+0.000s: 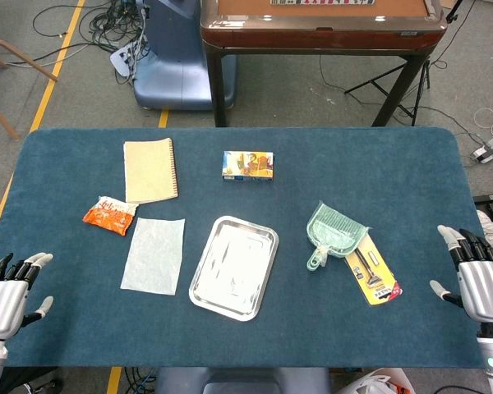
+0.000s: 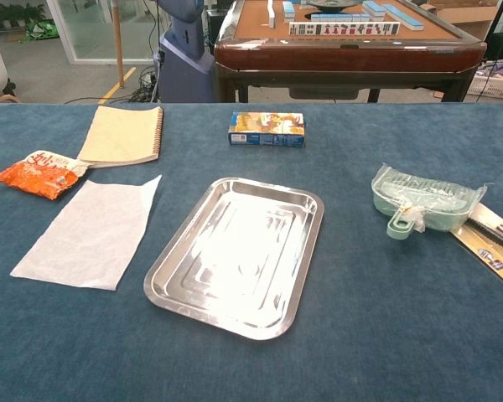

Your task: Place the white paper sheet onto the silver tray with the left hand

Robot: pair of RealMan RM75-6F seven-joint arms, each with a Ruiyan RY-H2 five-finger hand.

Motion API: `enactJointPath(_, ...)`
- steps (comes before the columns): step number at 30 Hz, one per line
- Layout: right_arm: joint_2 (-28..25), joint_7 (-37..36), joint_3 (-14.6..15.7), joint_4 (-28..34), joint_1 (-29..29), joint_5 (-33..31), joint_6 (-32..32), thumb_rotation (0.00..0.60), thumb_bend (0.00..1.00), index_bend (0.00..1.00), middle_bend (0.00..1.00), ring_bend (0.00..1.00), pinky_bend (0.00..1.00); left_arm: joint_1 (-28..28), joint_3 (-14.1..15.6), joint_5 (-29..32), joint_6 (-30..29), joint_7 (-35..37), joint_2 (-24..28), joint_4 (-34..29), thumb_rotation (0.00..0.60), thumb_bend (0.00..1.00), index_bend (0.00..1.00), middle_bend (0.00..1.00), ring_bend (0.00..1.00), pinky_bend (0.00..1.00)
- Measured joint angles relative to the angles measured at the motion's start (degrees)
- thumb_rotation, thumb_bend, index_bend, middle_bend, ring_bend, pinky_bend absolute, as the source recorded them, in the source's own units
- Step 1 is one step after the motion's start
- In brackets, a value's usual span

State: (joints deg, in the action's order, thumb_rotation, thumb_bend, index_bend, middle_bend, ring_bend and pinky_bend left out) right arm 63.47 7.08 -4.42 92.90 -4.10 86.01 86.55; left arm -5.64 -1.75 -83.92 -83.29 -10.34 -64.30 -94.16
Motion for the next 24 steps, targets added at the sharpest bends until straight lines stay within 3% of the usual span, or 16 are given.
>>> enactJointPath(14,-2.25,-0.02,-1.23,1.2,0.49,0.68,2.82,0.6,0.12,0.11,0.18,0.1,0.17,-1.25,0.27,-2.73,0.71,2.92,-0.53,2.25,0.6,0.26,0.24,0.2,0.19,0.04)
enactJointPath(24,-3.82,0.42,-1.95,2.91,0.77,1.2,4.23,0.6,0.12,0.11,0.18,0.1,0.17,-6.37,1.27,-5.89,8.13,11.15,-2.33,8.75,0.6,0.26,0.28,0.2,0.19,0.04)
